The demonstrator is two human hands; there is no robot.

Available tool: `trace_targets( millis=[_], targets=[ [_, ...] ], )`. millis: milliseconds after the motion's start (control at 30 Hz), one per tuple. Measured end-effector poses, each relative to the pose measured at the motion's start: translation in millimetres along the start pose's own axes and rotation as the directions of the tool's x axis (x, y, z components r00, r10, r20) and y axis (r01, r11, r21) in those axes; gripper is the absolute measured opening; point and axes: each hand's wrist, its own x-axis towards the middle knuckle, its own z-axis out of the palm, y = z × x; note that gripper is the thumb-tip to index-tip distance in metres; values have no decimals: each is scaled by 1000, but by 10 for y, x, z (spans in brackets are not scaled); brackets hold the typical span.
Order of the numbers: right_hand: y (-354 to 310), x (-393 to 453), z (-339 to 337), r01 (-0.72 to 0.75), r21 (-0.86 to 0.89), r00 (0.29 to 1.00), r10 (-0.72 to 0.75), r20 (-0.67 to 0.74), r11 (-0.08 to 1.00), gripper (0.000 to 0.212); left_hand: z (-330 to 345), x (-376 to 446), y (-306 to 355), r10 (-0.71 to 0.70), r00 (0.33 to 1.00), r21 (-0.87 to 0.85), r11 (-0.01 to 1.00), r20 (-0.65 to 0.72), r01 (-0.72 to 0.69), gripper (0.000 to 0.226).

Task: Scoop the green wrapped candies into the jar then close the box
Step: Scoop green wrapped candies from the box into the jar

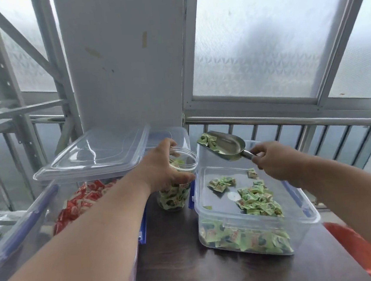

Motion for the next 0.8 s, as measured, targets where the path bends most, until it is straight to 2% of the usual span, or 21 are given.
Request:
trace_targets(
  millis=[133, 233, 267, 300, 367, 567, 700, 800],
  targets=[
    [-213, -15, -193, 126, -146, 991, -131, -28, 981, 21, -2, -25, 23, -9, 1000, 0, 1000, -2, 9, 118],
    [-409, -14, -248, 290, -264, 957, -271, 105, 920, 30, -10, -39, 32, -14, 1000, 4, 1000, -5, 15, 116],
    [-472, -11, -259, 325, -359, 944, -322, 71, 875, 29, -10, -48, 36, -13, 1000, 8, 1000, -9, 13, 113],
    [-517, 11, -266, 329, -469, 924, -382, -21, 820, 27, -10, -57, 40, -13, 1000, 9, 1000, -13, 13, 109],
    [-607, 1, -279, 313, -554, 867, -470, -164, 771, 23, -15, -69, 44, -18, 1000, -4, 1000, -19, 18, 101],
    [-619, -49, -322, 429, -537, 734, -627, -261, 726, 27, -1, -48, 26, -35, 999, -15, 999, -39, 34, 97],
    [-474, -9, -348, 463, -473, 702, -636, -321, 750, 27, -9, -66, 40, -29, 999, -1, 1000, -32, 29, 97],
    [-343, 33, -359, 404, -436, 694, -580, -428, 805, 26, -19, -79, 45, 12, 999, 10, 1000, -36, -12, 97]
  ],
)
